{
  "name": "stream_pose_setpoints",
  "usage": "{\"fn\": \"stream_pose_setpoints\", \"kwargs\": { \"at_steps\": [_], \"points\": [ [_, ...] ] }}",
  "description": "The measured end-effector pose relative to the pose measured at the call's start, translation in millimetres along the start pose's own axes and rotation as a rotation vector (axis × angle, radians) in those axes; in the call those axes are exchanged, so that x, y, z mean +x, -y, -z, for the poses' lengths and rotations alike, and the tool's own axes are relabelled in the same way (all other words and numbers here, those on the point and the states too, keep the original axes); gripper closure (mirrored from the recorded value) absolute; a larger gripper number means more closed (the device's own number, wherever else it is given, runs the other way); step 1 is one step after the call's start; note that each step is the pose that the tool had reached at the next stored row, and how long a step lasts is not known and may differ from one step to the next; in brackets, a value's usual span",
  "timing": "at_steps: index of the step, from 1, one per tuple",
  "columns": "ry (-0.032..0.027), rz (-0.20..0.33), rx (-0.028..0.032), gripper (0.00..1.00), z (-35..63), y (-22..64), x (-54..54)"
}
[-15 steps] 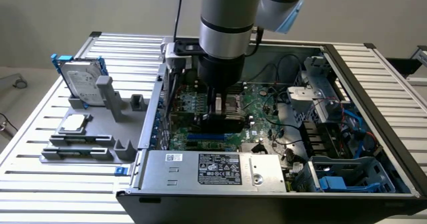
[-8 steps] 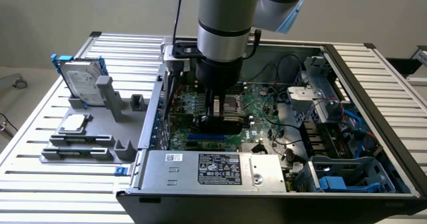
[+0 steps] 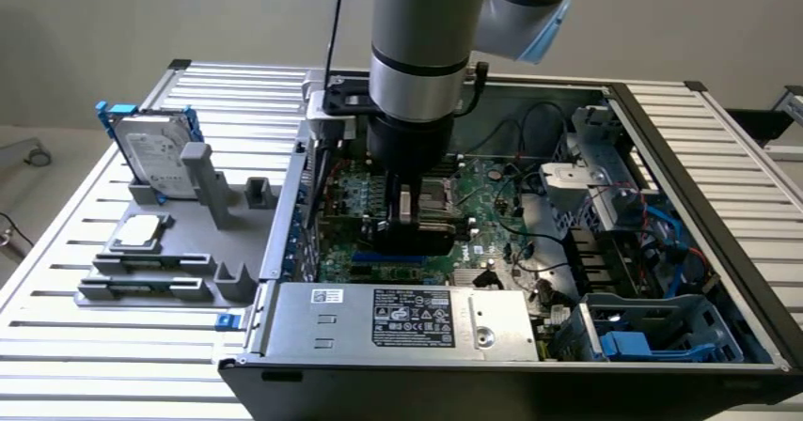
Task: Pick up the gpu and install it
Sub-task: 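Insert the gpu into the slot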
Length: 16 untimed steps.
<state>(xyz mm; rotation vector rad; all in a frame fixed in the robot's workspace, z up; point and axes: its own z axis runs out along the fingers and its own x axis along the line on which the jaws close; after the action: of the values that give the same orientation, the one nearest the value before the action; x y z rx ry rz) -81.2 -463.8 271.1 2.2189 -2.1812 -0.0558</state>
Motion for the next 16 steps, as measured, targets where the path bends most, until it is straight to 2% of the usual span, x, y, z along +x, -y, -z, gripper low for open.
{"fn": "stream_pose_setpoints", "kwargs": {
  "at_steps": [6,16],
  "points": [
    [0.0063,0.0,0.0001,0.74,-1.9,-1.5,-0.1],
    [0.0073,0.0,0.0001,0.74,-7.9,-1.7,0.0]
  ]
}}
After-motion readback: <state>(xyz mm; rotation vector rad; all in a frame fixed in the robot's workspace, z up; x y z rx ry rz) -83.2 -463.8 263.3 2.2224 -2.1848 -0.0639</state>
